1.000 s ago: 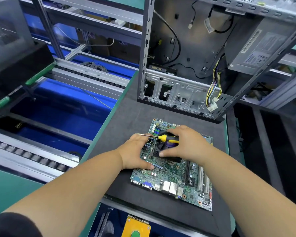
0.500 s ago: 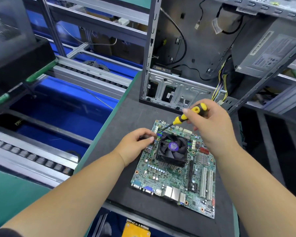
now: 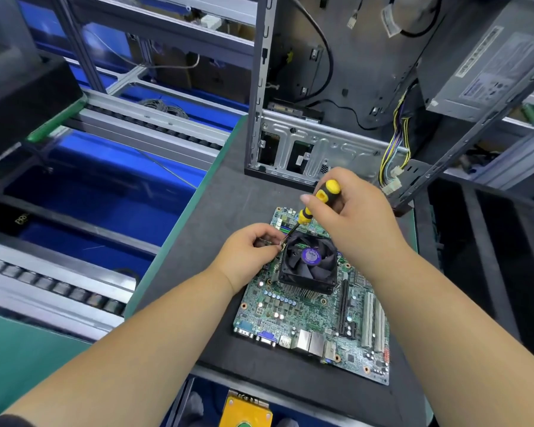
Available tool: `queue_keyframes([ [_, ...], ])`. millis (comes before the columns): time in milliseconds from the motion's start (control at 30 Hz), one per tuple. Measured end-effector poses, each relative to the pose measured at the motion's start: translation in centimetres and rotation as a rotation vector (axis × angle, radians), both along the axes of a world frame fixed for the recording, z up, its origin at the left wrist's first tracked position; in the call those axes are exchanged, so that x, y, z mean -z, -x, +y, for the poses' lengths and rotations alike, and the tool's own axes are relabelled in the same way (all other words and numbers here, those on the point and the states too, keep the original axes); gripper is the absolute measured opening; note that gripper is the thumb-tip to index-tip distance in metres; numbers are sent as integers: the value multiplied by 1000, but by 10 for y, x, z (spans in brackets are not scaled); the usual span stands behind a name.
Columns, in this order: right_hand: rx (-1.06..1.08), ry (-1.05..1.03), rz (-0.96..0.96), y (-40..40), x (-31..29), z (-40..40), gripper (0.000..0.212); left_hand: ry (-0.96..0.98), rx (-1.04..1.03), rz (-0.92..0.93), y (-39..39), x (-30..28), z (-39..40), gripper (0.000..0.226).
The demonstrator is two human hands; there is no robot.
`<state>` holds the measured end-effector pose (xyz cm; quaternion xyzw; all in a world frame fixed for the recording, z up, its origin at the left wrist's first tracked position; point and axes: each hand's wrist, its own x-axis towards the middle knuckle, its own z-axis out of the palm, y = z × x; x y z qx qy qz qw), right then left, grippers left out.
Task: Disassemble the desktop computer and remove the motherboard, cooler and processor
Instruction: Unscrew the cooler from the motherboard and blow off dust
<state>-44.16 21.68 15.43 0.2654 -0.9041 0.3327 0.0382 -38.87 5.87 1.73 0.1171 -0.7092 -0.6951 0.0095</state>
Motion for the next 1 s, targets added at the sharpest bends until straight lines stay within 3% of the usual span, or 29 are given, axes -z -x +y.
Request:
queue_keyframes([
  [133, -71, -68, -27, 3, -6, -3, 20, 73, 23, 19, 2, 0, -2, 27],
  [367, -265, -230, -182, 12, -30, -8, 8, 377, 78, 170, 4, -3, -9, 31],
  [567, -178, -184, -183, 12, -26, -20, 11, 341, 54, 221, 0, 9, -4, 33],
  [733, -131, 263, -356, 0, 2, -35, 53, 296, 30, 255, 0, 16, -3, 33],
  [867, -77, 818, -613, 2, 17, -48, 27, 318, 42, 256, 1, 17, -5, 29],
  [1000, -30, 1006, -624, 9, 23, -55, 29, 364, 68, 253, 2, 16, -5, 29],
])
